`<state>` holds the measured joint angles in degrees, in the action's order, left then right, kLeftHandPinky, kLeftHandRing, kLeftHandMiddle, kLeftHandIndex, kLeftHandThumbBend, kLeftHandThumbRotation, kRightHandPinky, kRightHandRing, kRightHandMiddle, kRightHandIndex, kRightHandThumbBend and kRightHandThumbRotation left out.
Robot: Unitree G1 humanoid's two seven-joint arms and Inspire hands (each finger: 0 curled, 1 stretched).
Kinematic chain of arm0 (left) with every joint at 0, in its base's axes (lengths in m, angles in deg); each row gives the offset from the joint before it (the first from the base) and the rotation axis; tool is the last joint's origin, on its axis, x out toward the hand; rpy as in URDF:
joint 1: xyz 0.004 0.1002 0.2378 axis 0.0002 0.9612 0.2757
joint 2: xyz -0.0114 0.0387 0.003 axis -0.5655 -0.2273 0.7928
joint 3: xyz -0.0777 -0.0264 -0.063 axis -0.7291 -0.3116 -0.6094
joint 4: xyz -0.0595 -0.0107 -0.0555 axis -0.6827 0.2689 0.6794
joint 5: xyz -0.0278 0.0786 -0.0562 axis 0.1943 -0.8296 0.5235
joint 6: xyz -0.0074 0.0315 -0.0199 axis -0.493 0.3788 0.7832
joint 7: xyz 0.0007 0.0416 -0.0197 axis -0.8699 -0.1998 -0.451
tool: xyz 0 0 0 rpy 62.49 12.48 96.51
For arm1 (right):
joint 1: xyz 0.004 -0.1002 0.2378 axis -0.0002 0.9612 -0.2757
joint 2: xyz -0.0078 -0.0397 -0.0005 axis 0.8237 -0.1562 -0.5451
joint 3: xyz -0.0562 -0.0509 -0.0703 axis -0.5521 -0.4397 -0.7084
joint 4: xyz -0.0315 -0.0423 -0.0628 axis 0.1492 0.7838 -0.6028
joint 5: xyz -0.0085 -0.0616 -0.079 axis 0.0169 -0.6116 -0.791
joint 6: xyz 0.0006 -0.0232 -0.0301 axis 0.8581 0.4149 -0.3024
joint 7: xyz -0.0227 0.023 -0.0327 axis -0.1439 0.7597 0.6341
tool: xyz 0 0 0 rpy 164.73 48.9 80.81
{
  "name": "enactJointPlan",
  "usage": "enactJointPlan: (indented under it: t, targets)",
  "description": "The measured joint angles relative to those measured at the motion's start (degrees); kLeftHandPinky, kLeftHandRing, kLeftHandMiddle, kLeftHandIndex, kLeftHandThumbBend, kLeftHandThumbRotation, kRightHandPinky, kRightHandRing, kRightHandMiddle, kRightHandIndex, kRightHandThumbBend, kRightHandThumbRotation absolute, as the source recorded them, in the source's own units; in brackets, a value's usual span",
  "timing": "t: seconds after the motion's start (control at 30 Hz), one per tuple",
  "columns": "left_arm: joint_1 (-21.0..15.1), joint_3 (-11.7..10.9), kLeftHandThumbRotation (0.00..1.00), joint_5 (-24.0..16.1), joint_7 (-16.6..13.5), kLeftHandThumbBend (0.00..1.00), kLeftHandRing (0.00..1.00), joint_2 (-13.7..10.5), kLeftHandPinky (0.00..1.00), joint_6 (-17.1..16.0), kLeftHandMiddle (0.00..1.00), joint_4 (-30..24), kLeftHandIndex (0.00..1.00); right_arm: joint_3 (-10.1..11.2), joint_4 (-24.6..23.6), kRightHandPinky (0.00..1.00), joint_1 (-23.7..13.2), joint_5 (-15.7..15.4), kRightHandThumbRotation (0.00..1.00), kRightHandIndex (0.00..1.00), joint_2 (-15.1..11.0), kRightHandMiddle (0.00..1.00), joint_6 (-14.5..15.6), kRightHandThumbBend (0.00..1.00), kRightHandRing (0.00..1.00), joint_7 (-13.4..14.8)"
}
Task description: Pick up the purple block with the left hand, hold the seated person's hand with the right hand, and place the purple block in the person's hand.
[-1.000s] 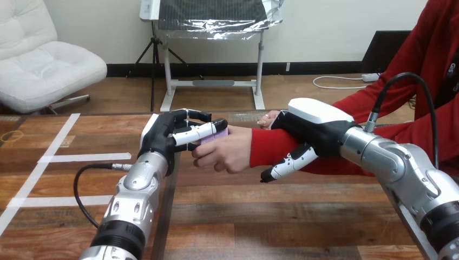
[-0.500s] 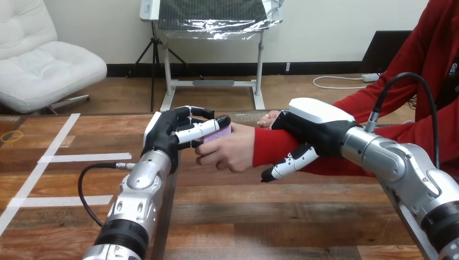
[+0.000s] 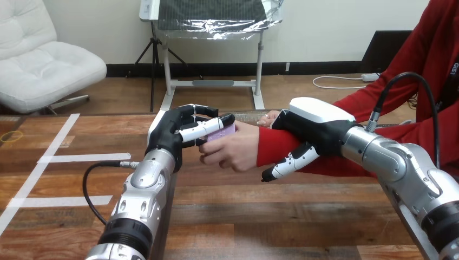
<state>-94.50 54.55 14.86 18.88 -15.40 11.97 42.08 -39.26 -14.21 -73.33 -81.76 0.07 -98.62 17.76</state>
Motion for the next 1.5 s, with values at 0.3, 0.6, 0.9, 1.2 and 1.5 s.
enactJointPlan:
  t: [0.3, 0.6, 0.9, 1.2, 1.5]
  targets:
    - [-0.1, -1.9, 0.02, 4.3, 1.1, 0.6, 0.42, 0.9, 0.33, 2.2, 0.51, -0.1, 0.54, 0.2, 0.0, 0.25, 0.0, 1.3, 0.34, 0.34, -0.1, 0.33, 0.0, 0.88, 0.29, 0.0]
    - [0.0, -1.6, 0.33, 3.8, 1.6, 0.55, 0.63, 1.1, 0.43, 3.3, 0.69, -0.9, 0.69, 0.3, -0.2, 0.29, 0.0, 2.1, 0.41, 0.4, -0.5, 0.39, 0.0, 0.94, 0.33, -0.4]
    - [1.2, 1.0, 0.54, 0.2, 1.9, 0.55, 0.74, 0.3, 0.58, 2.5, 0.77, -5.1, 0.74, 0.3, -1.9, 0.37, 0.2, 2.2, 0.61, 0.54, -1.5, 0.5, 0.5, 0.99, 0.44, -3.6]
    - [3.2, 2.2, 0.6, -0.7, 2.3, 0.54, 0.76, -0.1, 0.62, 2.3, 0.78, -11.0, 0.74, 0.3, -5.2, 0.54, 0.3, 2.2, 0.75, 0.68, -3.3, 0.66, 2.3, 1.0, 0.66, -7.3]
    - [6.4, 2.4, 0.6, -0.9, 2.5, 0.51, 0.74, -0.2, 0.64, 2.3, 0.76, -16.8, 0.72, 0.3, -8.3, 0.62, 0.8, 2.3, 0.79, 0.77, -4.8, 0.76, 3.7, 1.0, 0.76, -9.8]
